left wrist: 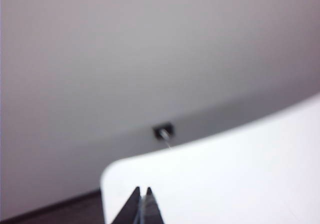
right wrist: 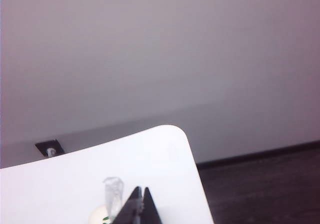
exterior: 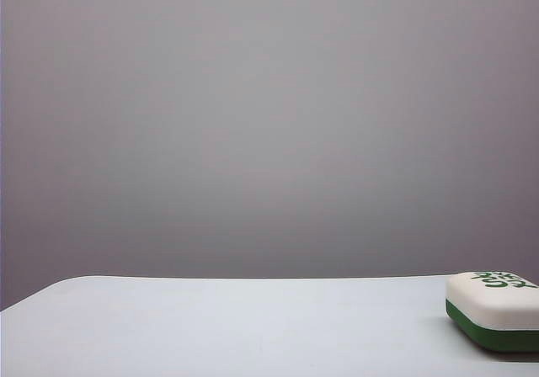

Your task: Move the foam mahjong from the right side of the table to the left side of the table.

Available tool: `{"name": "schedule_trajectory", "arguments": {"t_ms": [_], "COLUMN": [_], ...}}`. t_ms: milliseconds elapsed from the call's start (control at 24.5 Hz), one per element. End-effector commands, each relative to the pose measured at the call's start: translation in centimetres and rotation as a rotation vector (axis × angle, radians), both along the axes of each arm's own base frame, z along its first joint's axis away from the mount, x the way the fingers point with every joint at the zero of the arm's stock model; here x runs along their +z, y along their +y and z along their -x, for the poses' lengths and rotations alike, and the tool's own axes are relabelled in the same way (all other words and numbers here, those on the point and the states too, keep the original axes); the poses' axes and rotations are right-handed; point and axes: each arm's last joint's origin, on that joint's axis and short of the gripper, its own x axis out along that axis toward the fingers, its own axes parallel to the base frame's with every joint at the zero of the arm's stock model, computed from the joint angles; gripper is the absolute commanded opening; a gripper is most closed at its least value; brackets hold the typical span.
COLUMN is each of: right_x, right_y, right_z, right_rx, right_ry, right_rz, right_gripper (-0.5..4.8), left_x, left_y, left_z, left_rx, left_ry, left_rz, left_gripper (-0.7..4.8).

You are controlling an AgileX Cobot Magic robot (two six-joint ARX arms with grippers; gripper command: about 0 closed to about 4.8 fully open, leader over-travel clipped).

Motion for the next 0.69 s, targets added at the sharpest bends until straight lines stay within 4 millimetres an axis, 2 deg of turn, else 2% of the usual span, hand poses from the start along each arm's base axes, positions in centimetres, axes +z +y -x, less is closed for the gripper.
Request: {"name": "schedule_trajectory", "arguments": {"t_ms": [41, 204, 367, 448, 530, 652, 692], "right_x": [1.0, 1.3, 0.4, -0.9, -2.0, -5.6, -6.2], "right_y": [-0.7, -2.1, -4.4, -5.1, -5.2, -5.4, -5.5], "right_z": [-1.7, -3.7, -7.3, -9.5, -10.6, -12.4, -12.6], "right_rx": [0.04, 0.072, 0.123, 0.137, 0.146, 0.164, 0.164], "right_ry": [0.017, 0.082, 0.205, 0.282, 0.316, 0.423, 0.446], "right_rz": [-0.02, -0.055, -0.134, -0.16, -0.173, -0.21, -0.217], "right_gripper": [-0.05, -0.05, -0.05, -0.05, -0.05, -0.05, -0.05], "left_x": [1.5, 2.3, 2.8, 2.3, 1.7, 0.1, -0.1], "left_y": [-0.4, -0.7, -0.8, -1.0, -1.2, -1.5, -1.5], "left_z": [-0.9, -1.9, -3.4, -4.5, -5.1, -6.6, -6.9], "left_rx": [-0.119, -0.171, -0.188, -0.214, -0.265, -0.317, -0.32], "left_ry": [0.065, 0.116, 0.227, 0.292, 0.328, 0.418, 0.424], "left_rz": [-0.025, -0.054, -0.1, -0.096, -0.094, -0.132, -0.139], "left_gripper": [-0.05, -0.05, -0.05, -0.05, -0.05, -0.05, -0.05]}}
